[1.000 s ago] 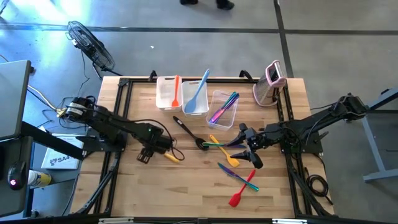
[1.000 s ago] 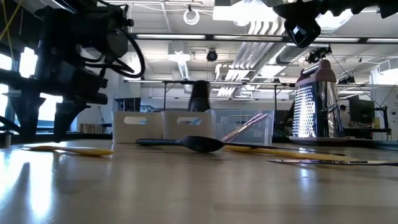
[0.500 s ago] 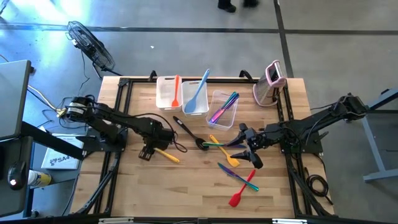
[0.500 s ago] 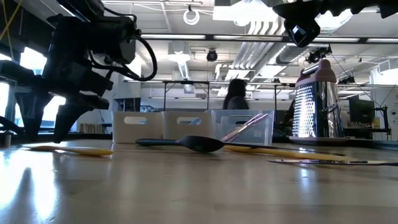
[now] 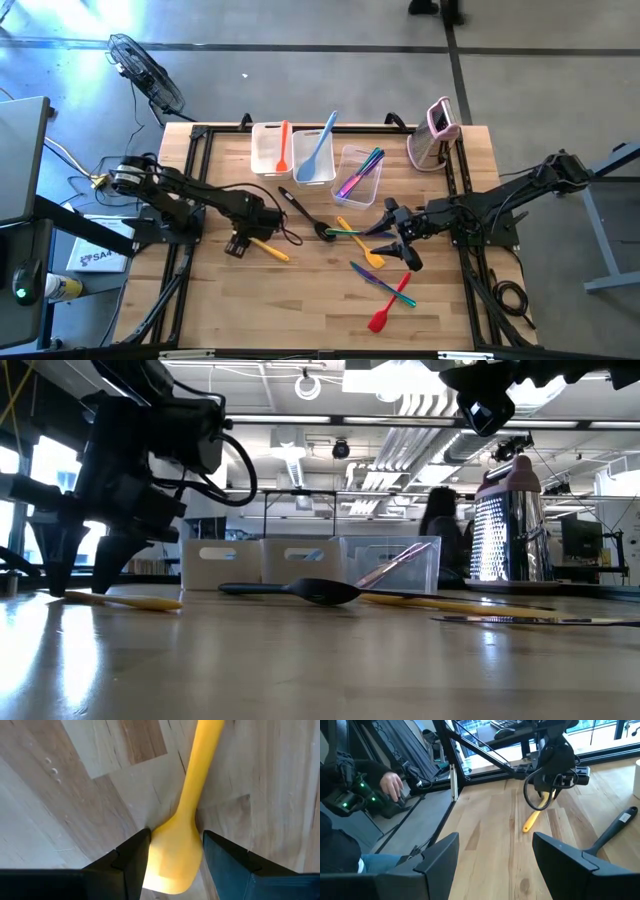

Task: Pick & Place Kitchen Items
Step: Put the yellow spatula into the left white bin

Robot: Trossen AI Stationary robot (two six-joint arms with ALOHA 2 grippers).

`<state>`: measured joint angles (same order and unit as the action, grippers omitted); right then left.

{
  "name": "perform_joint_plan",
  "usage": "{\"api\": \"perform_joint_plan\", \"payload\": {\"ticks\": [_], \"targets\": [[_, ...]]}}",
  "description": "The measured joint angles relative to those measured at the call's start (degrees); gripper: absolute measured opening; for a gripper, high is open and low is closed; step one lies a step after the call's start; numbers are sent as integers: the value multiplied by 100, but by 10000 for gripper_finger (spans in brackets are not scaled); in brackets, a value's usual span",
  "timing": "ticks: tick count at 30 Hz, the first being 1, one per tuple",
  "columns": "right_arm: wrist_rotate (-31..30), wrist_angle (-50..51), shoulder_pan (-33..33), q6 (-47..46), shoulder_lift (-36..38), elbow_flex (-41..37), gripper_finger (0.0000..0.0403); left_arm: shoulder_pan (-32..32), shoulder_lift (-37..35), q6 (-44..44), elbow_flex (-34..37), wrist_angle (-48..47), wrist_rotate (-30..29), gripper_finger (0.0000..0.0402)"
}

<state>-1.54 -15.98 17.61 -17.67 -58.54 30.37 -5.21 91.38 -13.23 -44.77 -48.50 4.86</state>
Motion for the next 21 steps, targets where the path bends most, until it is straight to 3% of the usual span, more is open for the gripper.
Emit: {"api": "perform_joint_plan", "payload": {"ticks": [8, 21], "targets": [[-2, -7, 0, -2, 0, 0, 247, 0, 292, 68, 121, 126, -51, 177], [-4, -10, 0, -72, 0, 0, 247, 1, 314, 149, 199, 231, -147, 77]]}}
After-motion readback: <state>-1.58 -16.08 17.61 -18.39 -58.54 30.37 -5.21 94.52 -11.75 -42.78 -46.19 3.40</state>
